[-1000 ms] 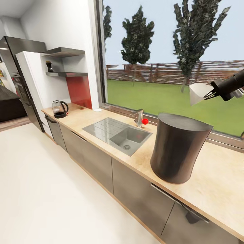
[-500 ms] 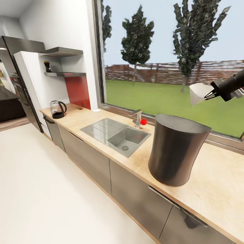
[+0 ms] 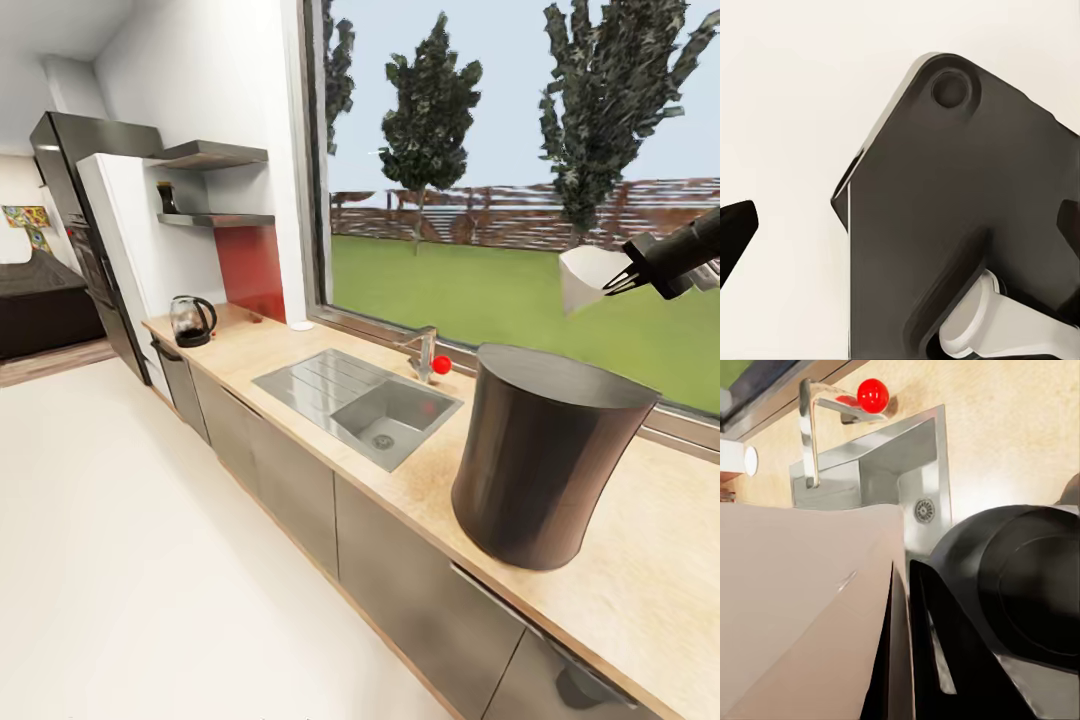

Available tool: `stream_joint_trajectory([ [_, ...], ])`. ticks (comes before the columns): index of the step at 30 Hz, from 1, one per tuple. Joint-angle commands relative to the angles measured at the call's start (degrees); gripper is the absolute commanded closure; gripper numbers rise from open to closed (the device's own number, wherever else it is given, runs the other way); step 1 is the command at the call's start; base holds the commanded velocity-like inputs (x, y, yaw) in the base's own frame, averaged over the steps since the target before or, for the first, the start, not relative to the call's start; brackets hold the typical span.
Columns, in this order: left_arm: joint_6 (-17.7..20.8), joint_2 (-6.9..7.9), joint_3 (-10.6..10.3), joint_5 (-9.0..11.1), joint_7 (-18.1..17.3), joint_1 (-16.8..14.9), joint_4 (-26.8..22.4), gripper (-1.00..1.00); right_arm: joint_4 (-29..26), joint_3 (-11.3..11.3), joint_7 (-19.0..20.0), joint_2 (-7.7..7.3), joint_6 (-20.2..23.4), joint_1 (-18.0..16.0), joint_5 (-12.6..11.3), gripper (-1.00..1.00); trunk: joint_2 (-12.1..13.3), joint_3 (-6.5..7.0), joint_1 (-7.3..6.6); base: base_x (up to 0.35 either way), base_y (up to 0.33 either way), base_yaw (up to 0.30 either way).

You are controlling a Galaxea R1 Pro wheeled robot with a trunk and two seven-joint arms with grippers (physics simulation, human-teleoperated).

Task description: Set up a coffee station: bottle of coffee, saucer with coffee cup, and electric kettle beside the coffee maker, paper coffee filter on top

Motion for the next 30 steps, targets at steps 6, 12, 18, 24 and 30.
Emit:
stream_joint_trajectory([
  [6,-0.11,-0.01,-0.02,0.45,-0.29,-0.01,-0.05,-1.00,-0.03,0.04,-1.23,-0.07,0.23,-0.07,-0.64,1.00,-0.11,-0.11,0.03,0.000,0.000,0.067],
  [12,-0.07,-0.01,-0.02,0.42,-0.29,-0.01,-0.05,-1.00,-0.11,-0.26,-6.64,-0.73,0.23,-0.12,-0.65,1.00,-0.11,-0.11,0.03,0.000,0.000,0.002],
  [18,-0.05,-0.01,-0.02,0.42,-0.29,-0.01,-0.05,-1.00,0.04,-1.25,-6.39,-2.70,0.23,-0.15,-1.20,1.00,-0.11,-0.11,0.03,0.000,0.000,0.000],
  [24,-0.05,-0.01,-0.02,0.40,-0.29,-0.01,-0.05,-1.00,0.06,-1.74,-6.23,-3.64,0.23,-0.15,-1.30,1.00,-0.11,-0.11,0.03,0.000,0.000,0.000],
  [30,-0.05,-0.03,-0.02,0.40,-0.29,-0.01,-0.10,-1.00,0.17,-2.33,-6.26,-4.75,0.23,-0.15,-1.31,1.00,-0.11,-0.11,0.03,0.000,0.000,0.000],
])
